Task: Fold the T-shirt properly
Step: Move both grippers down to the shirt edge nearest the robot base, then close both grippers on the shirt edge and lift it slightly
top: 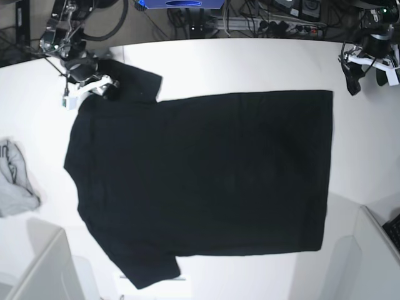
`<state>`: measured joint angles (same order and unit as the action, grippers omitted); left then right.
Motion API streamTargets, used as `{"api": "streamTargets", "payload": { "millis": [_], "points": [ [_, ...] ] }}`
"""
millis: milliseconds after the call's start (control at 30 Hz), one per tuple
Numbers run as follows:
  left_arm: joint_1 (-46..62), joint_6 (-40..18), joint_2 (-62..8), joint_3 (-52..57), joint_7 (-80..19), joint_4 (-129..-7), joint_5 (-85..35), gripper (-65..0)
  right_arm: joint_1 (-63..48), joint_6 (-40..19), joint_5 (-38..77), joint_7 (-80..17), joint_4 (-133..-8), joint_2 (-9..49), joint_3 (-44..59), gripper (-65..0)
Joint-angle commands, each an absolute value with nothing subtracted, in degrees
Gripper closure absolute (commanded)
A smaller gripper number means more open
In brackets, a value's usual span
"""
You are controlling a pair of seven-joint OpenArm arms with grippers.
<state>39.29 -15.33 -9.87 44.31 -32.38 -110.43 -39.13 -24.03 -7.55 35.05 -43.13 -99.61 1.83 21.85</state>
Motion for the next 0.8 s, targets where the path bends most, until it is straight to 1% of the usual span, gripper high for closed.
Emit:
{"api": "streamTargets", "payload": {
  "millis": [0,67,133,167,200,333,533,667,767],
  "points": [
    [39.43,-15.52,-10.15,44.26,-31.43,-111.08,-39.60,-53.8,-24.40,-7.43,35.03,-44.00,-99.91,1.98,22.02,-27.2],
    [38.64,-15.52,-10.15,42.95,-31.43,-109.05,-39.60,-53.8,-24.40,-7.43,35.03,-44.00,-99.91,2.07,22.11,-20.3],
    [36.88,-15.52,-10.15,41.71,-31.43,-105.45,-39.60,-53.8,-24.40,-7.43,35.03,-44.09,-99.91,2.15,22.11,-11.9],
    [36.18,-15.52,-10.15,40.84,-31.43,-103.69,-39.60,-53.8,-24.48,-7.43,35.03,-44.26,-99.91,2.24,22.11,-6.6],
    [35.56,-15.52,-10.15,39.52,-31.43,-101.93,-39.60,-53.8,-24.48,-7.43,35.03,-44.35,-99.91,2.24,22.11,0.0],
    [34.07,-15.52,-10.15,37.41,-31.43,-99.12,-39.87,-53.8,-24.48,-7.34,35.03,-44.44,-99.91,2.24,22.20,0.0],
    [29.67,-15.52,-8.66,37.14,-31.60,-94.46,-39.87,-53.8,-24.48,-7.34,35.03,-44.53,-99.91,2.24,22.20,0.0],
    [26.95,-15.52,-8.66,35.21,-34.68,-92.97,-39.78,-53.8,-25.01,-7.34,35.03,-44.53,-99.91,2.24,22.20,0.0],
    [24.66,-15.52,-8.13,33.54,-34.95,-91.56,-39.60,-53.8,-25.19,-7.34,35.03,-44.53,-100.00,2.24,22.20,0.0]
  ]
}}
